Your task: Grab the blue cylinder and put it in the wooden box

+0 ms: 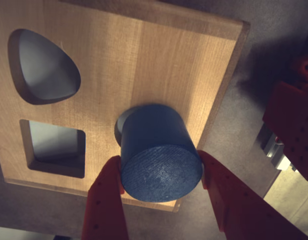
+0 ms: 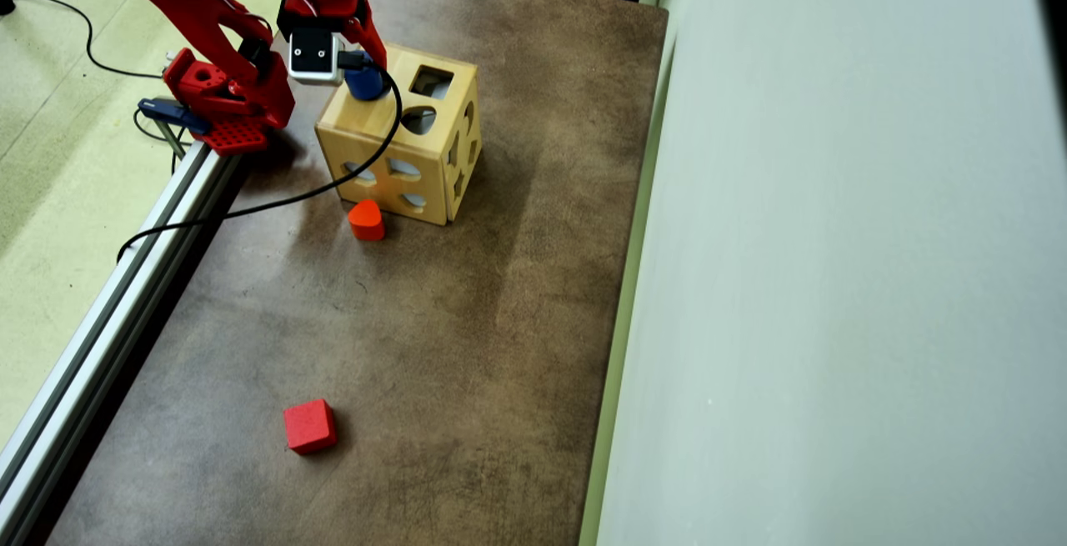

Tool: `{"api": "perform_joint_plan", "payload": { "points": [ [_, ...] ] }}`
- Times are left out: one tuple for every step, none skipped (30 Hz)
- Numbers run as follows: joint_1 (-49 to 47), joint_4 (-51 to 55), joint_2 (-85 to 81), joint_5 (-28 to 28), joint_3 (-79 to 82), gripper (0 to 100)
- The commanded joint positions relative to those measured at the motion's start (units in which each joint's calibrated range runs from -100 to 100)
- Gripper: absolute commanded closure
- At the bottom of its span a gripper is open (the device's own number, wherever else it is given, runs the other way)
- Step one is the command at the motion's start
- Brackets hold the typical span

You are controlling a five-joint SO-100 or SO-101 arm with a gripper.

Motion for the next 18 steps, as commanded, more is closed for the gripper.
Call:
{"api": "perform_joint_plan", "payload": {
  "points": [
    [-0.39, 0.33, -1.04, 0.29, -0.85, 87],
    [-0.39, 0.33, -1.04, 0.29, -0.85, 87],
    [-0.39, 0.25, -1.04, 0.29, -0.85, 87],
    [-0.39, 0.25, -1.04, 0.29, -0.85, 87],
    [-0.39, 0.25, -1.04, 0.29, -0.94, 87],
    [-0.39, 0.25, -1.04, 0.29, -0.94, 87],
    [-0.39, 0.17, -1.04, 0.29, -0.94, 87],
    [-0.47, 0.17, -1.04, 0.29, -0.94, 86],
    [-0.47, 0.17, -1.04, 0.29, -0.94, 86],
    [-0.47, 0.17, -1.04, 0.29, -0.94, 85],
    [-0.54, 0.09, -0.96, 0.29, -0.94, 85],
    [-0.99, 0.09, -0.96, 0.29, -0.94, 84],
    [-1.43, 0.17, -1.13, 0.29, -0.94, 83],
    [-1.95, 0.17, -1.21, 0.29, -0.94, 83],
    [-2.32, 0.17, -1.13, 0.29, -1.03, 82],
    [-2.55, 0.17, -1.04, 0.29, -1.03, 82],
    [-2.7, 0.17, -1.04, 0.29, -1.03, 82],
    [-2.7, 0.17, -1.13, 0.29, -1.03, 82]
  ]
}}
